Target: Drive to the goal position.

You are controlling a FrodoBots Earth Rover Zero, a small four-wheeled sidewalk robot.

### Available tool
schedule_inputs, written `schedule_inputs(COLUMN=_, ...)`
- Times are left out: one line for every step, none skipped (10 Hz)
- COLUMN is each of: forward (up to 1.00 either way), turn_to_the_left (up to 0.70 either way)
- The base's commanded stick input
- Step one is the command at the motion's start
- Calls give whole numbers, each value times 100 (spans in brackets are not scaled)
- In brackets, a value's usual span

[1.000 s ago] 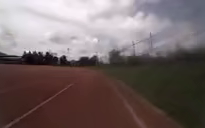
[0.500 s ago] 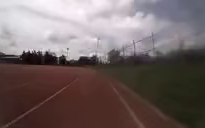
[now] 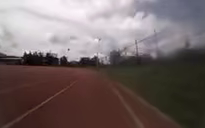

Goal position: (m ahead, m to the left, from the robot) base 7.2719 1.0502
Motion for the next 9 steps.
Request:
schedule_inputs(forward=70, turn_to_the_left=0)
schedule_inputs(forward=70, turn_to_the_left=-26)
schedule_inputs(forward=70, turn_to_the_left=-33)
schedule_inputs(forward=70, turn_to_the_left=-33)
schedule_inputs(forward=70, turn_to_the_left=-33)
schedule_inputs(forward=70, turn_to_the_left=-30)
schedule_inputs(forward=70, turn_to_the_left=-17)
schedule_inputs(forward=70, turn_to_the_left=-6)
schedule_inputs(forward=70, turn_to_the_left=0)
